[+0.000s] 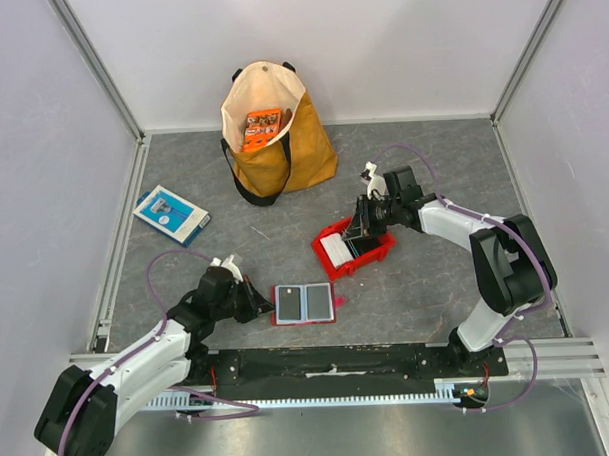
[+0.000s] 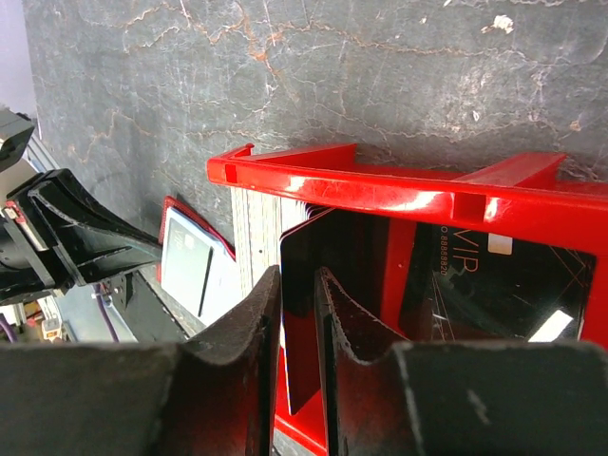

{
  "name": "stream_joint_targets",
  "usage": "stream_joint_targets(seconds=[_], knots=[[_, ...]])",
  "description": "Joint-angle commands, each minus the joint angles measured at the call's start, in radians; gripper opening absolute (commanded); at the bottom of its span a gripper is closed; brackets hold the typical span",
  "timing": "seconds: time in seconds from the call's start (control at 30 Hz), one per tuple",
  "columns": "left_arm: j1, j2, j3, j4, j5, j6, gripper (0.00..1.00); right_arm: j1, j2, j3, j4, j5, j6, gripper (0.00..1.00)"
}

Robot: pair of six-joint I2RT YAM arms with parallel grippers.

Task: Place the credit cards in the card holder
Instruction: Pick up the credit card from the storage box.

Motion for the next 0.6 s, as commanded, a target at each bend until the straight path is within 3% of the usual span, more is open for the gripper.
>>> stream_joint_targets(seconds=[0.0, 0.57], knots=[[-0.002, 0.004, 0.024, 0.027, 0.021, 0.014, 0.02, 0.005, 0.001, 0.018, 0.019, -0.058, 0.019, 0.26], [-0.003, -0.007, 0.023, 0.021, 0.021, 0.014, 0.02, 0.005, -0.008, 0.027, -0.01, -0.005, 0.011, 0.25]])
